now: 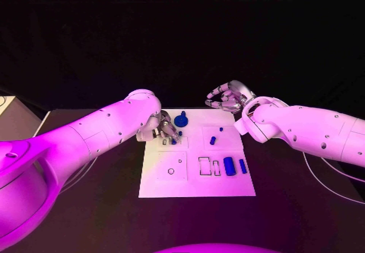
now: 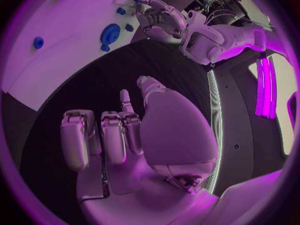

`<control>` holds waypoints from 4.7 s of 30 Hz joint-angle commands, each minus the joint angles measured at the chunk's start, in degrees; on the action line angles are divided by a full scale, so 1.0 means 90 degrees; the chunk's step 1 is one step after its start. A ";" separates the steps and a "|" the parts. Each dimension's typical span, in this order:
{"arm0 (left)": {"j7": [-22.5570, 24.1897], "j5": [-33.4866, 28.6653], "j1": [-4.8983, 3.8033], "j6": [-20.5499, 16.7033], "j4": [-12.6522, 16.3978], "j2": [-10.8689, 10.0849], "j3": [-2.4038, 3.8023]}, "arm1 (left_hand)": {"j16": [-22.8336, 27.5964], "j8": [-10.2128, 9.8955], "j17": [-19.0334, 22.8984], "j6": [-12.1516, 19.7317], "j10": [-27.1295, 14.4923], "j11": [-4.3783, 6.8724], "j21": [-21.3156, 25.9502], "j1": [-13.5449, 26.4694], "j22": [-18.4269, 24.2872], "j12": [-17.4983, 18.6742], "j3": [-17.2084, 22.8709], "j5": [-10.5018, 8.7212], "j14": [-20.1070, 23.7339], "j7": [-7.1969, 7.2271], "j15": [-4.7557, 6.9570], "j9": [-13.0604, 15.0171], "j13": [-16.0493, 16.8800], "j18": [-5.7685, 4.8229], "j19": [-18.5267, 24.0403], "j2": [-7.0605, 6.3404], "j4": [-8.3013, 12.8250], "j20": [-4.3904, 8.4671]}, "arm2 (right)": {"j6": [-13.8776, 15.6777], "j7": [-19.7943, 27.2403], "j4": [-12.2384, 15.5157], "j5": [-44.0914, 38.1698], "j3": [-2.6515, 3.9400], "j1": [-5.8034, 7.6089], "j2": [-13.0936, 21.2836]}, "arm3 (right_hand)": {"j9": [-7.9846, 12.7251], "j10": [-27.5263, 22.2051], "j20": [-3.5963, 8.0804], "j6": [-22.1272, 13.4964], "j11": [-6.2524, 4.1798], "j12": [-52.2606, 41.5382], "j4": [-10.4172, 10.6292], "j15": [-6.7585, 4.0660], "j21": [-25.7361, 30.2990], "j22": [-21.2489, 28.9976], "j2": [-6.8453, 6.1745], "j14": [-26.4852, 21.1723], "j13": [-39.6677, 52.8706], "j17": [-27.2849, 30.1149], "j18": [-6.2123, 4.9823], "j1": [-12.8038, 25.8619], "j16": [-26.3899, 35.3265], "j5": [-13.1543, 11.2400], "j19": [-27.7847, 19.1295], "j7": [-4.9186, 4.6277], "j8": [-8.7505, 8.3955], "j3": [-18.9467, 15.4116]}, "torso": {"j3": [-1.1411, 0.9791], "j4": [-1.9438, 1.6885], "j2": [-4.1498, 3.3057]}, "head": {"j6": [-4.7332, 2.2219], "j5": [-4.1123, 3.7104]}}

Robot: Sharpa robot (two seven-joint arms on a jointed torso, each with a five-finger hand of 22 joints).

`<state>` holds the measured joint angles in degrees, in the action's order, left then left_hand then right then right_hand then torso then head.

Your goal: Assemble the parts on the task board

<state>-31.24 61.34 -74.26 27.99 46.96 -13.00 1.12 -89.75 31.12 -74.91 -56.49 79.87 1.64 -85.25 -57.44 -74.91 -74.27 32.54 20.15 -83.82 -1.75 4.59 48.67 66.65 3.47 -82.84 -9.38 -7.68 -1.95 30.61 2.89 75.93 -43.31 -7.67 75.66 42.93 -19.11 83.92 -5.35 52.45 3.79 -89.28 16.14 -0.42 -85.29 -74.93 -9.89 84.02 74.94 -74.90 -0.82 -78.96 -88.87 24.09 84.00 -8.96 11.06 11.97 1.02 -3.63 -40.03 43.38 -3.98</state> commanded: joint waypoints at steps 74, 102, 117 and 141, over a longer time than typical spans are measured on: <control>0.0718 -0.0109 -0.0030 -0.2391 0.0301 -0.0894 0.0844 | 0.0188 -0.0875 -0.1314 0.0654 -0.1084 -0.0418 0.0493 -0.0926 0.0199 0.1096 -0.0539 -0.1916 -0.0546 -0.0531 -0.0354 -0.0440 -0.1468 0.0071 0.0493 -0.0323 -0.1002 -0.0275 | 0.0408 0.0455 -0.0191 0.0231 0.0006 -0.0085 0.0194 | -0.0117 -0.0080 0.0002 -0.0091 0.0004 0.1029 -0.0007 -0.0013 0.0916 -0.0790 -0.0197 0.0403 0.0855 -0.0642 -0.0231 0.0152 0.0329 0.0214 0.0110 0.0012 -0.0062 0.0304 | 0.0045 -0.0024 -0.0106 | -0.0280 0.0028; 0.0591 -0.0210 0.0007 -0.1961 -0.0476 -0.0376 0.0644 | 0.0118 -0.0795 -0.1421 0.0624 -0.1033 -0.0395 0.0412 -0.0690 0.0062 0.0966 -0.0926 -0.1916 -0.0589 -0.0496 -0.0340 -0.0501 -0.1383 0.0042 0.0399 -0.0230 -0.1003 -0.0272 | 0.0518 0.0528 -0.0105 0.0247 0.0026 -0.0051 0.0170 | -0.0128 -0.0079 0.0007 -0.0112 0.0003 0.1042 -0.0014 -0.0016 0.0916 -0.0791 -0.0210 0.0410 0.0840 -0.0658 -0.0229 0.0153 0.0326 0.0249 0.0118 0.0011 -0.0071 0.0348 | 0.0079 0.0008 -0.0258 | -0.0344 -0.0009; 0.0571 -0.0230 0.0020 -0.1782 -0.0529 -0.0316 0.0526 | 0.0101 -0.0731 -0.1447 0.0590 -0.1022 -0.0371 0.0391 -0.0791 0.0027 0.0946 -0.0958 -0.1914 -0.0600 -0.0470 -0.0322 -0.0495 -0.1385 0.0035 0.0377 -0.0173 -0.0984 -0.0261 | 0.0497 0.0520 -0.0112 0.0249 0.0027 -0.0050 0.0150 | -0.0128 -0.0079 0.0007 -0.0112 0.0003 0.1042 -0.0014 -0.0016 0.0916 -0.0791 -0.0210 0.0410 0.0840 -0.0658 -0.0229 0.0153 0.0326 0.0249 0.0118 0.0011 -0.0071 0.0348 | 0.0078 0.0003 -0.0252 | -0.0294 -0.0049; 0.0569 -0.0392 0.0021 -0.1950 -0.0537 -0.0316 0.0517 | 0.0101 -0.0650 -0.1443 0.0622 -0.1042 -0.0354 0.0388 -0.1042 0.0020 0.0949 -0.0788 -0.1913 -0.0598 -0.0456 -0.0303 -0.0511 -0.1434 0.0035 0.0381 0.0059 -0.0970 -0.0241 | 0.0508 0.0518 -0.0143 0.0250 0.0027 -0.0050 0.0121 | -0.0134 -0.0068 0.0009 -0.0112 0.0002 0.1032 -0.0016 -0.0017 0.0915 -0.0791 -0.0211 0.0413 0.0845 -0.0664 -0.0228 0.0153 0.0325 0.0257 0.0122 0.0011 -0.0071 0.0367 | 0.0078 0.0003 -0.0249 | -0.0277 -0.0034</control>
<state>-26.25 58.71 -74.05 10.68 42.08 -15.99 5.76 -88.48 25.10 -74.91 -50.89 70.25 -1.65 -81.50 -66.56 -74.76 -65.56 25.08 3.10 -84.03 -6.13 1.91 44.12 53.81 3.47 -79.24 -9.14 -16.43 -4.10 35.17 6.80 74.64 -40.88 -7.46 75.19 44.07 -20.24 83.51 -5.35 51.84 3.79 -80.07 16.13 -0.42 -77.31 -74.90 -11.33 84.02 74.91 -74.91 -2.17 -77.52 -86.20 26.08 84.00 -8.73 10.62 14.96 1.72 -3.58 -42.28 40.94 -4.30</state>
